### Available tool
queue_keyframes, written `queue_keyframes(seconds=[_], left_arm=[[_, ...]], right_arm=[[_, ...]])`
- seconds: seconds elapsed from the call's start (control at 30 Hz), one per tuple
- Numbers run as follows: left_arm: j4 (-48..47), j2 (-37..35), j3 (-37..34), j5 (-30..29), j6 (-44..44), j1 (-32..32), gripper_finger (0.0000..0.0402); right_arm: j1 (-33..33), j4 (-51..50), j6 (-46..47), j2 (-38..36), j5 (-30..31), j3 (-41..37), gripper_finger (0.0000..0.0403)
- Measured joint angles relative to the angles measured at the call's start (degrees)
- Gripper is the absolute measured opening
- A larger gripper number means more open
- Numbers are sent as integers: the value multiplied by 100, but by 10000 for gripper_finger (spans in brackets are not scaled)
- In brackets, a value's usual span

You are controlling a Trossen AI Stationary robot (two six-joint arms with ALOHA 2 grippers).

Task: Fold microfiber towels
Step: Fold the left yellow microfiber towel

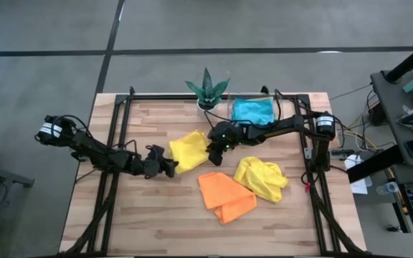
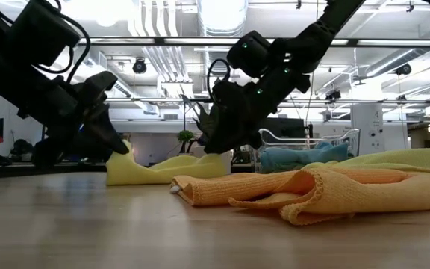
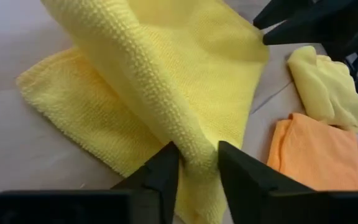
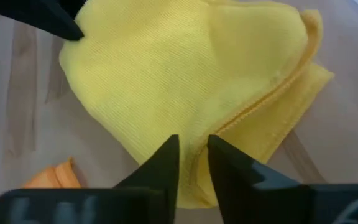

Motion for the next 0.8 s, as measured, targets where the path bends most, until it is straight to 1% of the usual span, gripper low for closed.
queue_keyframes(seconds=[0.17, 0.2, 0.33, 0.53, 0.67, 0.8], left_arm=[[-2, -39, 33, 2, 373, 0, 17], [3, -75, 33, 6, 456, 0, 9], [-1, -221, 33, 113, 745, 0, 7], [-6, -310, 31, 934, 904, 0, 8], [-56, -195, 17, 1031, 861, -3, 8], [-48, -111, 15, 1107, 691, 0, 8]], right_arm=[[15, -45, -69, 42, 5, -37, 18], [30, -39, -152, 40, 7, -43, 14], [84, -125, -341, -100, 17, -66, 9], [156, -321, -664, -318, 36, -141, 9], [271, -306, -889, -352, 31, -271, 9], [358, -305, -888, -352, 42, -415, 8]])
